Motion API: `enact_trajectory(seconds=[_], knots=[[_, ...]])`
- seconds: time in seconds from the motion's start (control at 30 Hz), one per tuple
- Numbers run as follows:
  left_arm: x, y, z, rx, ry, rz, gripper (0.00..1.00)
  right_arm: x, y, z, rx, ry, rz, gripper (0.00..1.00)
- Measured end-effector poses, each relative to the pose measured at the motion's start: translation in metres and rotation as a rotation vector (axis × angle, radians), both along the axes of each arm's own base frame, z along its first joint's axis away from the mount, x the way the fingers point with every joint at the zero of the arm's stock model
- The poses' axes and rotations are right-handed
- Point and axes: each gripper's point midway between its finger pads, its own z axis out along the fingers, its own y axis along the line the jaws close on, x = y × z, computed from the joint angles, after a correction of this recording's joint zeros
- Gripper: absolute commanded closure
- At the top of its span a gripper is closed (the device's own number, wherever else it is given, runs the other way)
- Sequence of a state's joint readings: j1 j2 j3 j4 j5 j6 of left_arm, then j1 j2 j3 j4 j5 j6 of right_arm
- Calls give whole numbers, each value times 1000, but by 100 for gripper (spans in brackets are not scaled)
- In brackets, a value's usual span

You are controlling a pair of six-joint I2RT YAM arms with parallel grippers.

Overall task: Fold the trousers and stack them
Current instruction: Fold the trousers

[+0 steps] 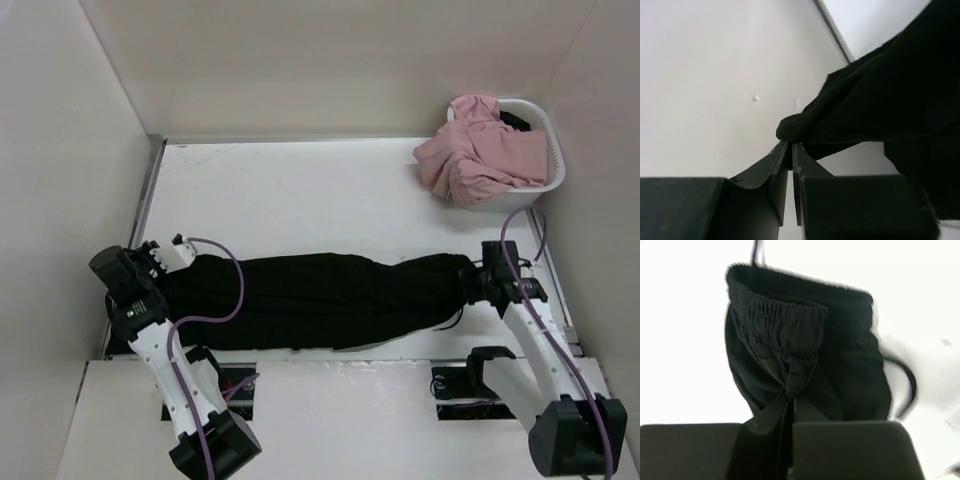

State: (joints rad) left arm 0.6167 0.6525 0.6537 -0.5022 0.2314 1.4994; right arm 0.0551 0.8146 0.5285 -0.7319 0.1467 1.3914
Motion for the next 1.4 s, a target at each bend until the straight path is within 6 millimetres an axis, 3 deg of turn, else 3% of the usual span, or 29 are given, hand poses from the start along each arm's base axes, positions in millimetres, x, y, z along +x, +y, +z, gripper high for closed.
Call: enact_trajectory(seconds=[0.13,0.23,0.3,0.4,0.5,0.6,0.73,0.83,0.87,0.9,1.0,1.13,1.27,1.4], knots=[[19,28,17,28,-85,42,95,38,-16,24,-38,-84,45,100],[41,58,44,35,-186,91,95,70,-25,72,-91,-265,95,100],[43,75,71,54,-277,124,95,80,-29,100,-120,-381,109,100],[22,86,110,116,-391,146,94,75,-29,121,-141,-492,127,100],[-13,79,126,208,-429,136,94,60,-28,105,-136,-498,130,100],[-41,70,105,257,-364,119,94,40,-36,70,-123,-412,97,97],[-70,74,55,218,-199,128,94,12,-36,35,-103,-275,87,77],[-89,79,9,101,-81,161,88,-2,-41,24,-105,-211,67,44],[-94,79,-7,47,-42,175,84,-4,-43,22,-111,-198,61,27],[-98,77,-20,0,-9,184,79,-7,-45,19,-111,-183,55,0],[-106,62,-48,-131,69,189,68,-13,-46,12,-116,-140,60,0],[-108,40,-53,-168,91,171,43,-22,-49,16,-143,-107,49,0],[-108,31,-58,-191,104,156,25,-16,-52,57,-254,-165,102,0],[-106,30,-68,-231,130,143,19,4,-24,98,-370,-230,295,0]])
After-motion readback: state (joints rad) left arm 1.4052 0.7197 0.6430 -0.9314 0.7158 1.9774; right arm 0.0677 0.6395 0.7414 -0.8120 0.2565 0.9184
